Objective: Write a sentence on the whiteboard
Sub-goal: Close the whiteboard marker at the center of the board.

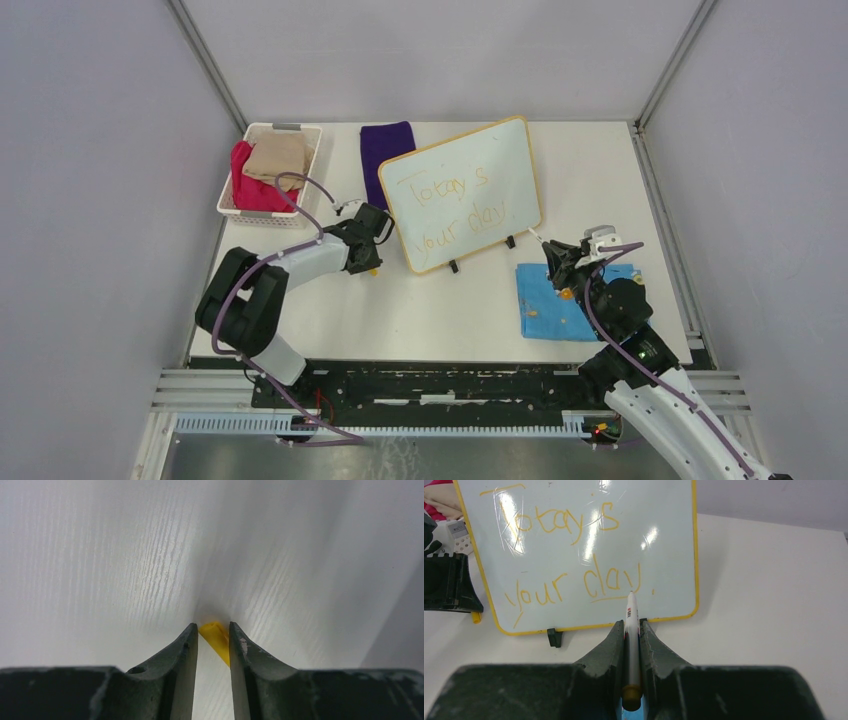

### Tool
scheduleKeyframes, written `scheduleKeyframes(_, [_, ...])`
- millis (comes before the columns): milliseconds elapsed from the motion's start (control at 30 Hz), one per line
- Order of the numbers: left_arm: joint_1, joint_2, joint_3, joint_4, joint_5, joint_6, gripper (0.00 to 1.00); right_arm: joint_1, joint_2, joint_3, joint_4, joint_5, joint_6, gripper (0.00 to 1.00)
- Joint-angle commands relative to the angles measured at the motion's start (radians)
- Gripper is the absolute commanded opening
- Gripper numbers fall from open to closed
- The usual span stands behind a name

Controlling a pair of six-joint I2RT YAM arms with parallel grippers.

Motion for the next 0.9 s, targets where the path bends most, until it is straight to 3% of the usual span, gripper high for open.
scheduleKeyframes(0, [-0.002, -0.012, -0.023, -0.038, 0.027, 0.005, 0.37, 0.003, -0.014, 0.009, 0.039, 0.010, 0.000, 0.00])
scheduleKeyframes(233, [-0.038, -0.022, -0.010, -0.040, 0.056, -0.016, 0.38, 0.004, -0.014, 0.009, 0.039, 0.010, 0.000, 0.00])
scheduleKeyframes(433, [-0.045, -0.006, -0.016, -0.039, 0.038, -0.009, 0.28, 0.004, -0.011, 0.010, 0.038, 0.008, -0.001, 0.00])
scheduleKeyframes(667, [-0.046, -0.025, 0.012, -0.076, 0.022, 0.073, 0.07, 0.004, -0.006, 0.012, 0.037, 0.007, -0.003, 0.00])
scheduleKeyframes(867, [-0.046, -0.046, 0.001, -0.106, 0.028, 0.127, 0.03, 0.004, -0.008, 0.006, 0.040, 0.010, -0.002, 0.00])
